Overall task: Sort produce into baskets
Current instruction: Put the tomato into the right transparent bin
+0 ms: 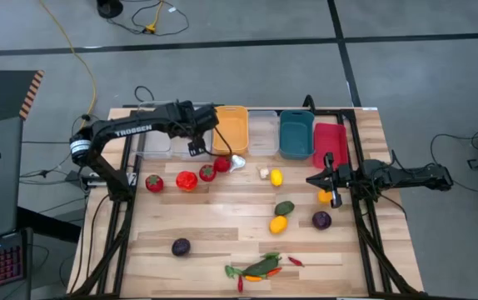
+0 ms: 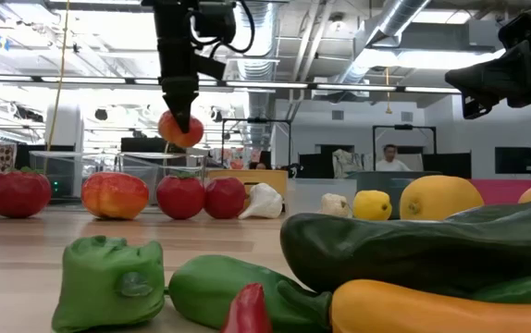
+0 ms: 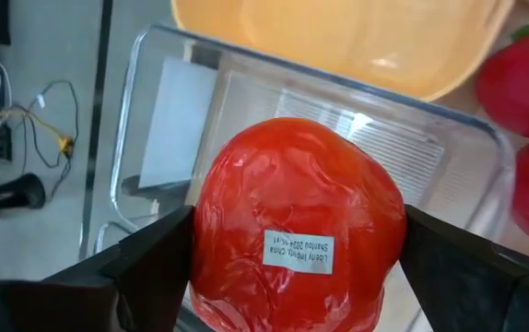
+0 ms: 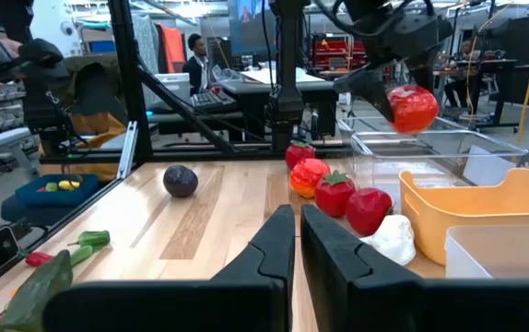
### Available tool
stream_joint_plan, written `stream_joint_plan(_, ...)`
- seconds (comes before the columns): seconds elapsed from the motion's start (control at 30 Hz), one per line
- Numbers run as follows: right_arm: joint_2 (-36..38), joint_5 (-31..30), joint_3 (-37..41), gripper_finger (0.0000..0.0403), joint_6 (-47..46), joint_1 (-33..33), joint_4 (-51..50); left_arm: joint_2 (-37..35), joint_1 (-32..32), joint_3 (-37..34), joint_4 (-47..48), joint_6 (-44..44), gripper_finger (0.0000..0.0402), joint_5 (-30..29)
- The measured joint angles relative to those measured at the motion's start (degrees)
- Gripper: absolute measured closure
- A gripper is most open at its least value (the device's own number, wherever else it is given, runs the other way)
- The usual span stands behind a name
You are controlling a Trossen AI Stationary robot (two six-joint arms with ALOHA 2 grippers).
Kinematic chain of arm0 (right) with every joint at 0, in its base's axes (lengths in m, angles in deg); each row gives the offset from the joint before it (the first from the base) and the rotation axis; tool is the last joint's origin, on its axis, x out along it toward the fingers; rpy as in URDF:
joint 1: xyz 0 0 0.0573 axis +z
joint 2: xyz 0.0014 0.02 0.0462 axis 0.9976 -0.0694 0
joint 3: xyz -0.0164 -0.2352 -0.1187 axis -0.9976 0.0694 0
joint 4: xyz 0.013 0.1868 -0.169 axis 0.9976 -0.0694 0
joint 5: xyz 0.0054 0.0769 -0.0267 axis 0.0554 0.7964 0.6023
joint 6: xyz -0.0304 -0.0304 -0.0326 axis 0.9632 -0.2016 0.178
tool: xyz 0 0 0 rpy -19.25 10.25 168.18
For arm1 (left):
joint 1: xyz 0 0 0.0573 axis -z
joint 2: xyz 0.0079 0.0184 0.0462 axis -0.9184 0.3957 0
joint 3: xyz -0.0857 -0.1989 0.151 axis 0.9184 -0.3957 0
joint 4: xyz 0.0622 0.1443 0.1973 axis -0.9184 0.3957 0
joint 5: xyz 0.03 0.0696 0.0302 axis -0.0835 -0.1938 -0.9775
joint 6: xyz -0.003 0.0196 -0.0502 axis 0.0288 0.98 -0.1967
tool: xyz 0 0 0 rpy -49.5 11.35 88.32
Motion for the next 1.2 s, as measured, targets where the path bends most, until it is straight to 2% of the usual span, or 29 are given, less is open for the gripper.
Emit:
stream_joint_plan(0.33,0.0,0.0,-0.01,0.0351,0.0,-0.01,0.07,0.0,-0.75,0.0,-0.11,6.1,0.0055,0.31)
stream_joint_plan(0.47,0.0,0.0,-0.02,0.0351,0.0,-0.02,0.11,0.0,-0.75,0.0,-0.25,9.0,0.0044,2.42)
stream_joint_plan(1.2,0.0,0.0,0.0,0.0351,0.0,0.0,0.2,0.0,-0.75,0.0,-0.24,7.44,0.0033,2.81)
